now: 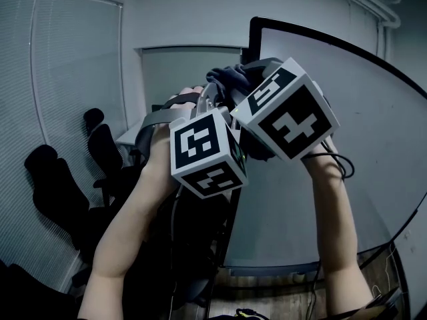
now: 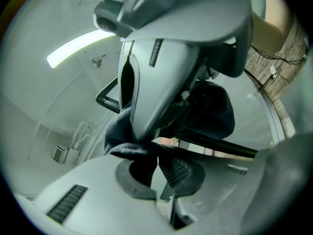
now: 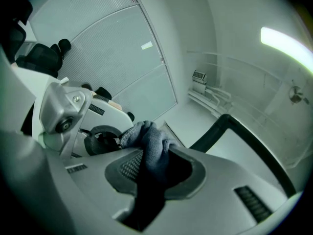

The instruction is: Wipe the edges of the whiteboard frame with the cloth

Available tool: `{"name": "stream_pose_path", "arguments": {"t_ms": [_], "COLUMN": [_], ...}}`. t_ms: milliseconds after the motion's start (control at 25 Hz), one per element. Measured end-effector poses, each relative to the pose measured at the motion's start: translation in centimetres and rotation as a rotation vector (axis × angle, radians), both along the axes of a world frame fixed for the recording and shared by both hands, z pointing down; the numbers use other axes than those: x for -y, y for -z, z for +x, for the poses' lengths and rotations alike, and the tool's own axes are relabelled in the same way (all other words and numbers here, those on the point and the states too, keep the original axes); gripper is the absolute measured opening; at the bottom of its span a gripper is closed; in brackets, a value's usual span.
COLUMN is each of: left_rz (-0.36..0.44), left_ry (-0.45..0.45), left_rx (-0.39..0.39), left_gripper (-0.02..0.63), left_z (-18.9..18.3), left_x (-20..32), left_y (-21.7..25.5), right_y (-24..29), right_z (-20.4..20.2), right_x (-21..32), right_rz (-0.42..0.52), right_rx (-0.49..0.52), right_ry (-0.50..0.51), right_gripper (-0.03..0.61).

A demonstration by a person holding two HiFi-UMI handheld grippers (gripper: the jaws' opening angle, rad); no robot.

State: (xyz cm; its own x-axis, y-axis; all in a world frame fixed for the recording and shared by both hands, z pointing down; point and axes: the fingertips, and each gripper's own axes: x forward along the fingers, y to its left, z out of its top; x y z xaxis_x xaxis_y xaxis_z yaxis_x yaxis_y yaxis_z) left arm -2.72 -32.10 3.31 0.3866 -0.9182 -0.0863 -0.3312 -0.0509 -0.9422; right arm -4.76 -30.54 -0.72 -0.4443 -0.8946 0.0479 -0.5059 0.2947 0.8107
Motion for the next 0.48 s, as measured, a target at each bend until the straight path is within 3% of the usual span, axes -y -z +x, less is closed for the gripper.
{"name": "stream_pose_path", "arguments": {"t_ms": [480], "left_rz": [-0.017], "left_ry": [0.024], "left_rx": [0.016], "left_gripper": [0.017], "left_z": [-0.1], "left_x": [0.1], "left_y": [-3.2], "right_y": [-3.2], "right_z": [0.1], "right_x": [0.1], "right_rz": [-0.027], "right_rx": [0.015], "right_ry": [0.004], "right_gripper": [0.095]}}
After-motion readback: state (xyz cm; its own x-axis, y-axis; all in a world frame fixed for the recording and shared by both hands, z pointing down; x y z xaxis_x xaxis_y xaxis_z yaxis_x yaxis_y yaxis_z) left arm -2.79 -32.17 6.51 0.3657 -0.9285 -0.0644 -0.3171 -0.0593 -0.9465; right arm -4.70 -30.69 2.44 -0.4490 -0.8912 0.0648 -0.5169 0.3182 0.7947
